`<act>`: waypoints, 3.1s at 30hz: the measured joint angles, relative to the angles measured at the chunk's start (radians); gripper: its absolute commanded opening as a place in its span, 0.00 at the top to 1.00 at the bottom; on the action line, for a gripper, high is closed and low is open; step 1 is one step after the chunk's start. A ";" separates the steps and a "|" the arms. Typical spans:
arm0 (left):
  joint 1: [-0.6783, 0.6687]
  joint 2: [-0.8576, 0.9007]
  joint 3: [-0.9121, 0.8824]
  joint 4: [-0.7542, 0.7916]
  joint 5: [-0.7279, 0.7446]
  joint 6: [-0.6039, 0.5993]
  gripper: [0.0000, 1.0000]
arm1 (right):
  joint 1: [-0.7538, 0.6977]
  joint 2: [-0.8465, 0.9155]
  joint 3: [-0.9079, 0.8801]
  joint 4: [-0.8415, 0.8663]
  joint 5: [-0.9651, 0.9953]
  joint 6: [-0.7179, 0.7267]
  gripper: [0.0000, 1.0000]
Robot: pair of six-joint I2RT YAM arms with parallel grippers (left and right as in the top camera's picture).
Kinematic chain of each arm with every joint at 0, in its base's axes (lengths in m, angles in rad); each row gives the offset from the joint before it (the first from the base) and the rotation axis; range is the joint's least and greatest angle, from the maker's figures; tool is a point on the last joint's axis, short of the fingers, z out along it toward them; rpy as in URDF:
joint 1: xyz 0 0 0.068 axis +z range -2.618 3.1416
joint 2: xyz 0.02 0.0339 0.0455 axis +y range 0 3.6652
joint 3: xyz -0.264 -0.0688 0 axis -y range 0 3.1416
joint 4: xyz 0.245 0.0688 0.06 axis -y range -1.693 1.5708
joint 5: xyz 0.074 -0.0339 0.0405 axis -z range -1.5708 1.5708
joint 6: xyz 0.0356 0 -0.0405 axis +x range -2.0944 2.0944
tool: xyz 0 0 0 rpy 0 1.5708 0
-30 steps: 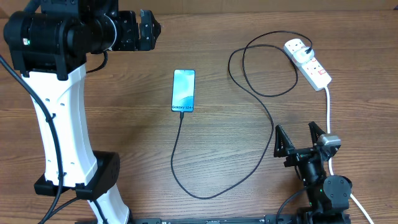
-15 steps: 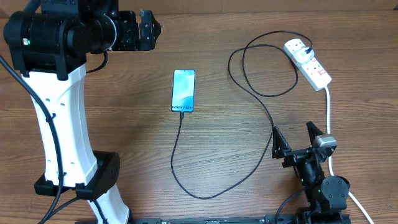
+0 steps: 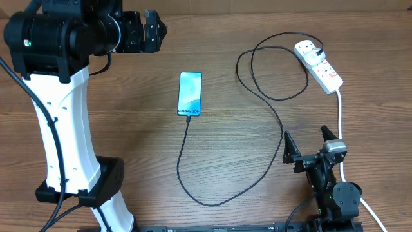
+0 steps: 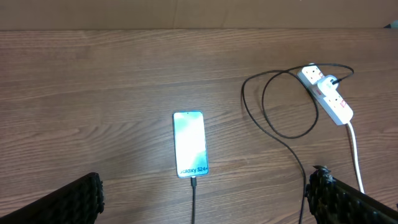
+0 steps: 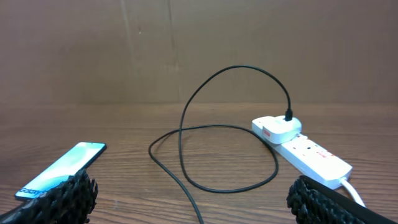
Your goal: Plug charger to phone and switch on socket
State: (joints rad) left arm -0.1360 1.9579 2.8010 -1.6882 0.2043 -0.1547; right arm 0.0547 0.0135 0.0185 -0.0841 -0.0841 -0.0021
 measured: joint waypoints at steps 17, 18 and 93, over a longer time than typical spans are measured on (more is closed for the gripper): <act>0.000 0.000 0.000 0.000 0.000 0.000 0.00 | 0.000 0.000 0.000 0.001 0.014 -0.021 0.00; 0.000 0.000 0.000 0.000 0.000 0.000 0.00 | 0.000 0.000 0.000 0.001 0.014 -0.021 0.00; 0.134 -1.220 -2.002 1.178 -0.068 0.000 0.00 | 0.000 -0.001 0.000 0.001 0.014 -0.023 0.00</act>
State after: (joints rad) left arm -0.0017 0.7383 0.7986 -0.5102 0.1360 -0.1547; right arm 0.0547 0.0128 0.0185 -0.0830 -0.0704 -0.0254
